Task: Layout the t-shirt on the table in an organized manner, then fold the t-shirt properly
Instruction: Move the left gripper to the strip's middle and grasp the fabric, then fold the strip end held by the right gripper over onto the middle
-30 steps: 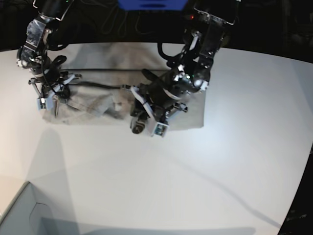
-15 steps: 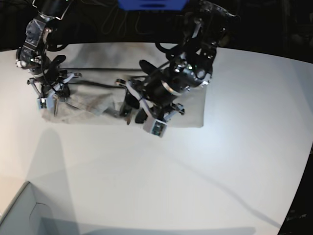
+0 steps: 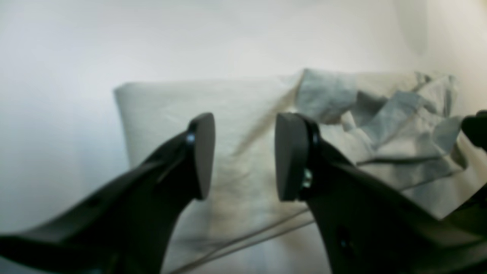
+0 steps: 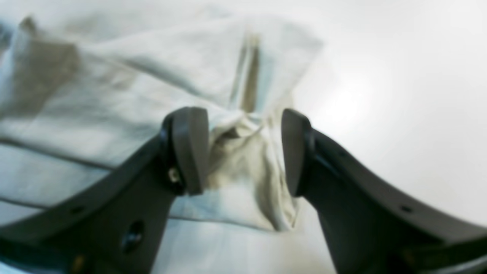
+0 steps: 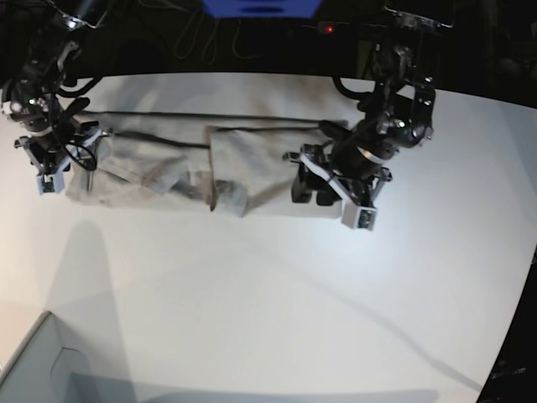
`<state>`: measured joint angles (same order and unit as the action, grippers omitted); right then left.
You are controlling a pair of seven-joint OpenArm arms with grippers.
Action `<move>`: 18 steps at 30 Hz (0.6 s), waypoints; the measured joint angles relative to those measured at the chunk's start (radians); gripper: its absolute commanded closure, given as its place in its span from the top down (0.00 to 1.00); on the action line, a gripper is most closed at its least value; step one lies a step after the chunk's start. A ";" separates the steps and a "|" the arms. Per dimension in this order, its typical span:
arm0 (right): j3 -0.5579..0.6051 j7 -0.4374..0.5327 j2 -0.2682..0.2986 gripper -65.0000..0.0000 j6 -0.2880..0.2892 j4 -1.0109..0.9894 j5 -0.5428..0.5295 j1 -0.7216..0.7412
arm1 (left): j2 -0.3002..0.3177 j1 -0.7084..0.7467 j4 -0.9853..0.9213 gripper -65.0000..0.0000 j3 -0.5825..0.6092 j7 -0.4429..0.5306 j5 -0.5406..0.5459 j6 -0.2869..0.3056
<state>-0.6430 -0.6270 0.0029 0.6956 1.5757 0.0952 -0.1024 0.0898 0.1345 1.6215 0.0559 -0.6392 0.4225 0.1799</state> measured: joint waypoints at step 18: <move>-0.010 0.071 0.075 0.52 -0.001 -0.338 -0.025 0.103 | 0.054 0.034 -0.036 0.39 -0.090 0.008 0.106 -0.003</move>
<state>-0.6525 -0.5564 0.0776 0.6949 1.2377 0.0700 0.0002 0.1436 0.1688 1.5856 -0.0341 -0.6315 0.5289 0.1764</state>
